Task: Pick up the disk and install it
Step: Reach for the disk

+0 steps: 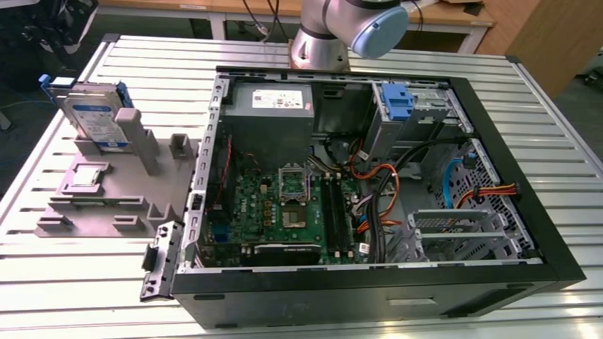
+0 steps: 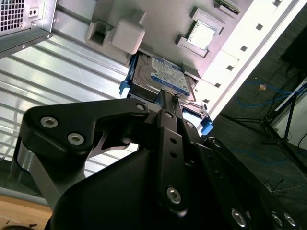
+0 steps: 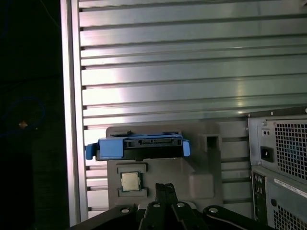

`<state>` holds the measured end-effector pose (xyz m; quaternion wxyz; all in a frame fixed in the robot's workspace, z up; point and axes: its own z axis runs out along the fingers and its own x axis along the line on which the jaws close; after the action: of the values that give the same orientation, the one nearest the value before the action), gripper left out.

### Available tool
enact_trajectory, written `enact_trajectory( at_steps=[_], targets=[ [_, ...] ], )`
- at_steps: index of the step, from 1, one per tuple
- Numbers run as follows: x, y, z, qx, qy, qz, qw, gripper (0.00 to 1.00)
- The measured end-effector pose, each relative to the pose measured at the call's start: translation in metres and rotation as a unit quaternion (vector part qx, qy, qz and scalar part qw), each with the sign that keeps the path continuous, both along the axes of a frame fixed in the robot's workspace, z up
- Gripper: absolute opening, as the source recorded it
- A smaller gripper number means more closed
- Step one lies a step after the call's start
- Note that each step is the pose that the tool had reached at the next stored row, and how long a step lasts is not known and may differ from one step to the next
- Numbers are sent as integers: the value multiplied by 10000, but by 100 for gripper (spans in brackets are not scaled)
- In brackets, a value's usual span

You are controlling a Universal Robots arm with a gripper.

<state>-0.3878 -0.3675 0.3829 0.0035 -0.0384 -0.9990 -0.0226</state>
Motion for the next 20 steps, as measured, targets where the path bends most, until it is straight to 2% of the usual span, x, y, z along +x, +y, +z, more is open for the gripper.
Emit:
enact_trajectory(
  at_steps=[15,20],
  targets=[
    [-26,5,-1,0,0,0,10000,10],
    [-88,42,-12,0,1,0,10000,10]
  ],
)
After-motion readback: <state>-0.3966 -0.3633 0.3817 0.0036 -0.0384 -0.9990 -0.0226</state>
